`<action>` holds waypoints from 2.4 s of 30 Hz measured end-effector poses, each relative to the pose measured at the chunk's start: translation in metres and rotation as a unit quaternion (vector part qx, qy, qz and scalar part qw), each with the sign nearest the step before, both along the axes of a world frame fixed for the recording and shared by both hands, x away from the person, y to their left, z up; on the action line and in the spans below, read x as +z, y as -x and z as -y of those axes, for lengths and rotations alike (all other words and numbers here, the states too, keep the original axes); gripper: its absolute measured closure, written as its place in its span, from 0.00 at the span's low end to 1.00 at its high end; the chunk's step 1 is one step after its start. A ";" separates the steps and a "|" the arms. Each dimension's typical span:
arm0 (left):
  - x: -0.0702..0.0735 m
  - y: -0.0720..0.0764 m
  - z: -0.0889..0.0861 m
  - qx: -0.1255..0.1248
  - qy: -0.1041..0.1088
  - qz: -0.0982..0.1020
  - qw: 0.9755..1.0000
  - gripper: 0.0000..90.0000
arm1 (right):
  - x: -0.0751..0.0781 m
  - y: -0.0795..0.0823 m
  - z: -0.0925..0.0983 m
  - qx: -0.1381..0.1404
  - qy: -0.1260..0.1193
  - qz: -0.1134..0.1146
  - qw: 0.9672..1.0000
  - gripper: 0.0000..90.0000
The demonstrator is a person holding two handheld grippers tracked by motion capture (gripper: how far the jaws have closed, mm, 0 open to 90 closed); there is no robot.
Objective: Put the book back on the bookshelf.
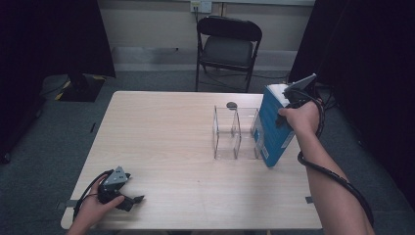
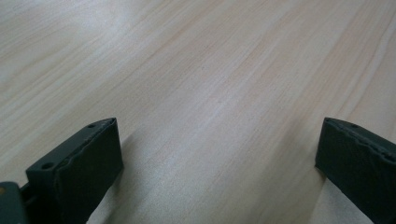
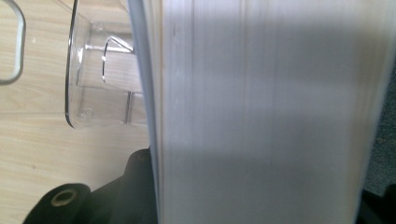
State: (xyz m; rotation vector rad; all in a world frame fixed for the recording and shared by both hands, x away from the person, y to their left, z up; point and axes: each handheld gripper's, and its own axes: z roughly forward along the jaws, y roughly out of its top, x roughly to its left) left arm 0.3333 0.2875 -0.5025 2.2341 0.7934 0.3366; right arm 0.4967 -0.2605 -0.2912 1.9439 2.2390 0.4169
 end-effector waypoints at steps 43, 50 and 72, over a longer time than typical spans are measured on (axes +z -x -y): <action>0.001 -0.001 0.000 -0.001 -0.003 0.001 1.000 0.00 | 0.018 0.007 0.007 0.015 -0.005 -0.034 0.999 0.39; 0.001 -0.001 0.000 -0.001 -0.004 0.000 1.000 0.00 | 0.022 0.012 0.008 0.019 -0.014 -0.019 1.000 0.34; 0.000 0.000 0.000 -0.001 -0.003 0.000 1.000 0.00 | 0.027 0.040 0.015 0.047 -0.017 -0.007 0.999 0.23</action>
